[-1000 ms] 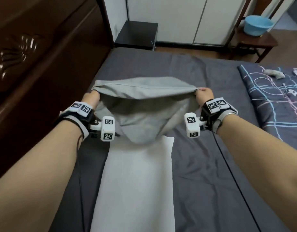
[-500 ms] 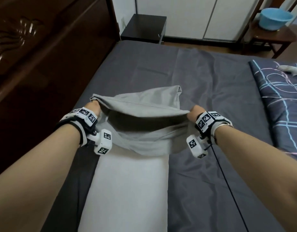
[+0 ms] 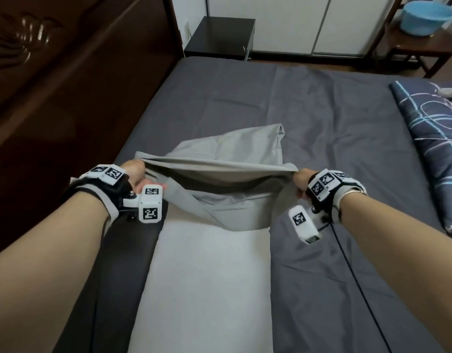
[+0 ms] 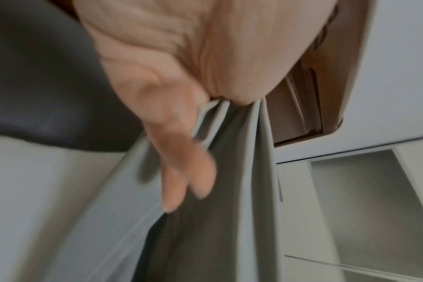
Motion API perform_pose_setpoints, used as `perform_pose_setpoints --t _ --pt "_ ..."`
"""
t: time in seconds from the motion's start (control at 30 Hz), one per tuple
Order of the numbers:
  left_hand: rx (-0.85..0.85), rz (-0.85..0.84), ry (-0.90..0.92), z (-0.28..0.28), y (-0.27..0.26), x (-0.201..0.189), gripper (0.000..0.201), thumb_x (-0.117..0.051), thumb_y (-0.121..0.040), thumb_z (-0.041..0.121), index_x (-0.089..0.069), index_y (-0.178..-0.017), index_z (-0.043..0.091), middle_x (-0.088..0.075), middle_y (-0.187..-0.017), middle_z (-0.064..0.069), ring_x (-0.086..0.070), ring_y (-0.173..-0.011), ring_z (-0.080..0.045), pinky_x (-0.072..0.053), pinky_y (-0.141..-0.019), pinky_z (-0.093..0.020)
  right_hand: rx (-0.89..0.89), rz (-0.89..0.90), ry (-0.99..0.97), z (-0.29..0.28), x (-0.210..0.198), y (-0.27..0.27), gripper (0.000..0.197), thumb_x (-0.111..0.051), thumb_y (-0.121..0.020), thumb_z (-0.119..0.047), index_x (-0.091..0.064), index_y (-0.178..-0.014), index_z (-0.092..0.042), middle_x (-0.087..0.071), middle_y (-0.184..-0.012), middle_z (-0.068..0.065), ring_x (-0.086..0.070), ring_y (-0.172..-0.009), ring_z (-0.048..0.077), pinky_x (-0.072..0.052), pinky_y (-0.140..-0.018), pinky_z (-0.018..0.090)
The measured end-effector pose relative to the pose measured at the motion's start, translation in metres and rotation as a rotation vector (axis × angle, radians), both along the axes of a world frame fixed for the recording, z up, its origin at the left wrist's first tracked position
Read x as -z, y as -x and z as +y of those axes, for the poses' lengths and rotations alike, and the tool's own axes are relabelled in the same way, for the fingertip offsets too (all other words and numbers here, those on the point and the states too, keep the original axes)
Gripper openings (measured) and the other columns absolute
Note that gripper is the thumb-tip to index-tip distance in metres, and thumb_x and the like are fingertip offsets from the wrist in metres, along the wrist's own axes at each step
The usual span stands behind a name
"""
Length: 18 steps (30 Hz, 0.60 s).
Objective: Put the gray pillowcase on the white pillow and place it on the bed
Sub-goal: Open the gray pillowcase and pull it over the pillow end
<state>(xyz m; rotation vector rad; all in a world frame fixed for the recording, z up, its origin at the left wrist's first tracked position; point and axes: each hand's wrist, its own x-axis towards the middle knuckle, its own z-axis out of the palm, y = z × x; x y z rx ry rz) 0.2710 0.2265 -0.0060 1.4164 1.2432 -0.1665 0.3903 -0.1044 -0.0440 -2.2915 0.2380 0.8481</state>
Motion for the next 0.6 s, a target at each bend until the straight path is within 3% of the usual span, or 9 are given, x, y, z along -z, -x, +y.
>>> perform_pose_setpoints --t 0.03,0.07,0.13,0.2,0.27,0.3,0.4,0.5,0.6 --pt "-0.048 -0.033 0.105 0.003 -0.005 0.004 0.047 -0.02 -0.101 0.027 -0.034 -0.136 0.0 -0.054 -0.129 -0.033 -0.07 -0.049 -0.031 -0.06 -0.049 -0.037 0.073 0.032 -0.11 0.003 0.003 0.0 0.042 -0.029 -0.101 -0.011 -0.038 -0.139 0.003 -0.048 -0.139 0.022 -0.065 -0.066 0.015 -0.047 -0.039 0.01" --pt "-0.084 -0.073 0.182 0.002 -0.009 0.005 0.053 -0.017 -0.1 0.032 -0.031 -0.139 0.0 -0.057 -0.125 -0.032 -0.073 -0.067 -0.036 -0.061 -0.066 -0.043 0.127 0.042 -0.208 0.009 0.009 -0.003 0.042 -0.027 -0.101 -0.01 -0.037 -0.139 0.004 -0.051 -0.136 0.022 -0.064 -0.048 0.008 -0.043 -0.033 0.01" --pt "-0.057 -0.14 0.171 0.002 -0.022 0.004 0.059 -0.009 -0.099 0.038 -0.033 -0.141 0.002 -0.057 -0.13 -0.023 -0.067 -0.102 -0.038 -0.054 -0.08 -0.048 0.337 0.07 -0.352 0.02 0.019 -0.015 0.04 -0.025 -0.1 -0.007 -0.042 -0.134 0.007 -0.063 -0.111 0.023 -0.061 -0.034 0.007 -0.048 -0.034 0.018" --pt "-0.089 -0.261 0.097 0.006 -0.038 -0.001 0.055 -0.013 -0.099 0.036 -0.039 -0.139 0.007 -0.054 -0.134 -0.015 -0.056 -0.118 -0.036 -0.051 -0.075 -0.051 0.537 0.024 -0.502 0.03 0.014 -0.026 0.033 -0.03 -0.097 -0.004 -0.052 -0.12 0.005 -0.07 -0.097 0.024 -0.067 -0.044 0.017 -0.055 -0.041 0.026" --pt "-0.141 -0.396 0.011 0.018 -0.056 -0.011 0.048 -0.021 -0.098 0.032 -0.045 -0.135 0.014 -0.055 -0.135 -0.01 -0.055 -0.119 -0.032 -0.054 -0.071 -0.05 0.578 -0.114 -0.649 0.043 -0.005 -0.037 0.027 -0.037 -0.097 -0.01 -0.054 -0.118 -0.013 -0.061 -0.124 0.016 -0.066 -0.081 0.015 -0.055 -0.062 0.03" --pt "-0.162 -0.46 -0.027 0.024 -0.062 -0.018 0.046 -0.025 -0.097 0.032 -0.048 -0.133 0.014 -0.056 -0.134 -0.009 -0.056 -0.118 -0.031 -0.054 -0.077 -0.051 0.594 -0.192 -0.705 0.048 -0.017 -0.04 0.028 -0.04 -0.096 -0.017 -0.055 -0.12 -0.02 -0.059 -0.129 0.009 -0.06 -0.092 0.013 -0.052 -0.07 0.028" --pt "-0.156 -0.606 -0.12 0.033 -0.075 -0.03 0.043 -0.029 -0.099 0.032 -0.051 -0.129 0.011 -0.058 -0.131 -0.009 -0.057 -0.115 -0.025 -0.051 -0.088 -0.042 0.574 -0.331 -0.893 0.053 -0.038 -0.05 0.024 -0.039 -0.098 -0.023 -0.059 -0.106 -0.033 -0.063 -0.103 -0.012 -0.055 -0.091 0.004 -0.048 -0.083 0.026" --pt "0.028 -0.503 -0.104 0.034 -0.068 -0.002 0.041 -0.028 -0.099 0.023 -0.047 -0.133 0.012 -0.053 -0.139 -0.008 -0.053 -0.121 -0.022 -0.049 -0.092 -0.043 0.381 -0.262 -0.666 0.054 -0.01 -0.049 0.027 -0.046 -0.094 -0.01 -0.058 -0.118 -0.015 -0.055 -0.09 -0.003 -0.053 -0.077 0.007 -0.049 -0.089 0.036" --pt "0.19 -0.206 -0.029 0.023 -0.044 0.049 0.05 -0.017 -0.099 0.03 -0.042 -0.138 0.012 -0.052 -0.14 -0.007 -0.046 -0.131 -0.026 -0.035 -0.106 -0.041 0.252 -0.087 -0.39 0.052 0.041 -0.027 0.011 -0.058 -0.088 -0.021 -0.061 -0.096 -0.016 -0.059 -0.09 0.007 -0.056 -0.08 0.019 -0.047 -0.07 0.033"
